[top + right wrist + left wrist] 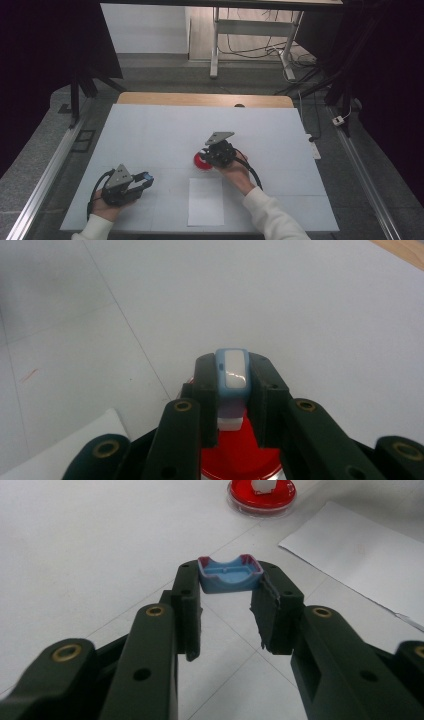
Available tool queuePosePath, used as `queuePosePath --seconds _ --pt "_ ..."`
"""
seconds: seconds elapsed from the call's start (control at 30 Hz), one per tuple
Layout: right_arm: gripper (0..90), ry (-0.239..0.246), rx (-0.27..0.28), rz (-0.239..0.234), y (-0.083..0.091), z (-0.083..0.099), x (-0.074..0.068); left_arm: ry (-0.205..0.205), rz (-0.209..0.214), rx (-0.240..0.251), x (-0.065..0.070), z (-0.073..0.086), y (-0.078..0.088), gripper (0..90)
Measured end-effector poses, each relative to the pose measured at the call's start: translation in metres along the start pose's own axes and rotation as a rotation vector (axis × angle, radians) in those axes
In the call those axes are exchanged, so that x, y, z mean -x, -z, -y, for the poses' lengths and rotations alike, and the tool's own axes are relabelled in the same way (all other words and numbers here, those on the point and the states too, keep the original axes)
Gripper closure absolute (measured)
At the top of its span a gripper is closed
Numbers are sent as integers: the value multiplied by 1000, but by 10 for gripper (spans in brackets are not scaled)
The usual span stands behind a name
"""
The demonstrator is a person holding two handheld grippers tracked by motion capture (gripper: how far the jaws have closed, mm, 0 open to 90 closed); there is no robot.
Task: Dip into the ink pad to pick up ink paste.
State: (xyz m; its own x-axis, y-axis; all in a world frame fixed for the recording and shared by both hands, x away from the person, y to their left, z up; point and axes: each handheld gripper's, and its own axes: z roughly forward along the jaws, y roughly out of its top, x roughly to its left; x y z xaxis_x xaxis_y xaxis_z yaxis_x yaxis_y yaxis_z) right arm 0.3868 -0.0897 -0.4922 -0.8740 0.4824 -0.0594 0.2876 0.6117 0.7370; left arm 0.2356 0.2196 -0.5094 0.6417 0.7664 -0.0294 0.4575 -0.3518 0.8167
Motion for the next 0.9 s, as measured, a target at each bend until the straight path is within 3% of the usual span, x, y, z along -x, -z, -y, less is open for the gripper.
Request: queuePosePath --seconds 0.6,0.9 --pt "758 -9 -29 7 -3 2 -1 -1 0 -1 2 0 0 652" --pt "757 -21 -18 4 -3 3 0 0 1 0 1 0 0 652"
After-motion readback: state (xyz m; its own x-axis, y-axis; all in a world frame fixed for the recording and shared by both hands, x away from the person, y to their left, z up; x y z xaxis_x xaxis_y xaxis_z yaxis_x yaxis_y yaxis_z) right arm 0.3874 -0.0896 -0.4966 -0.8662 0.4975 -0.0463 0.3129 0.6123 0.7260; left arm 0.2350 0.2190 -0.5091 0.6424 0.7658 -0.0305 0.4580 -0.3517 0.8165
